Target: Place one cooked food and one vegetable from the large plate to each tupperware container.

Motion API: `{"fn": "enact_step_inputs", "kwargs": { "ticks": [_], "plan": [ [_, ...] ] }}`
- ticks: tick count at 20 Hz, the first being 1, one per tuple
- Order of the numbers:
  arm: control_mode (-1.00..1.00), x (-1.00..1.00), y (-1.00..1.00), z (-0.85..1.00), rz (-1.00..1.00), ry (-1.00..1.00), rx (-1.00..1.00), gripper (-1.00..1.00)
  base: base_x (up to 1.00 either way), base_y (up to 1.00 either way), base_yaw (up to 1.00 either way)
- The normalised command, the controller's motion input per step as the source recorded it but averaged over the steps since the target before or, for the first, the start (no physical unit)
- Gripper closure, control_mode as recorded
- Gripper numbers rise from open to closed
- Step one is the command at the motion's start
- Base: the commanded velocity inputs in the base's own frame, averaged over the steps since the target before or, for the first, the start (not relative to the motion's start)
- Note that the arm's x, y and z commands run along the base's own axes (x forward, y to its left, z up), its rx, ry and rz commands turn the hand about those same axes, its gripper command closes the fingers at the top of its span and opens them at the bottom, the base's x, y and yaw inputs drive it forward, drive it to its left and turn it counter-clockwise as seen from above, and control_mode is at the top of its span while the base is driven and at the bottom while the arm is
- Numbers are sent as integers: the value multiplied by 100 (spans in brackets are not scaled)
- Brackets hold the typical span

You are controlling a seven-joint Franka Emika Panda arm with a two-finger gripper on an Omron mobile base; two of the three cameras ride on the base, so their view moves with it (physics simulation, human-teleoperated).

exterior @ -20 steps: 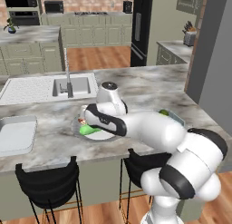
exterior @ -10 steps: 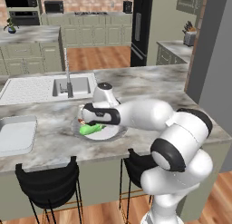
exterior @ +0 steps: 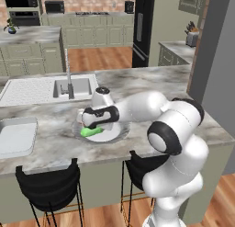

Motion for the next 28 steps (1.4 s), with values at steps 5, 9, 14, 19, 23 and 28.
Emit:
{"fn": "enact_step_inputs", "kwargs": {
  "ticks": [5, 9, 14, 19, 23, 28],
  "plan": [
    [-100, 26, 15, -27, 0, 0, 0, -100, 0, 0, 0],
    [-100, 26, 5, -25, 0, 0, 0, -100, 0, 0, 0],
    [-100, 27, 8, -24, 0, 1, 0, -100, 0, 0, 0],
    [-100, 29, 9, -21, 0, 3, -1, -100, 0, 0, 0],
    [-100, 11, 1, -23, -3, 6, -1, -100, 0, 0, 0],
    [-100, 0, -4, -39, -8, 12, -3, -100, 0, 0, 0]
  ]
}}
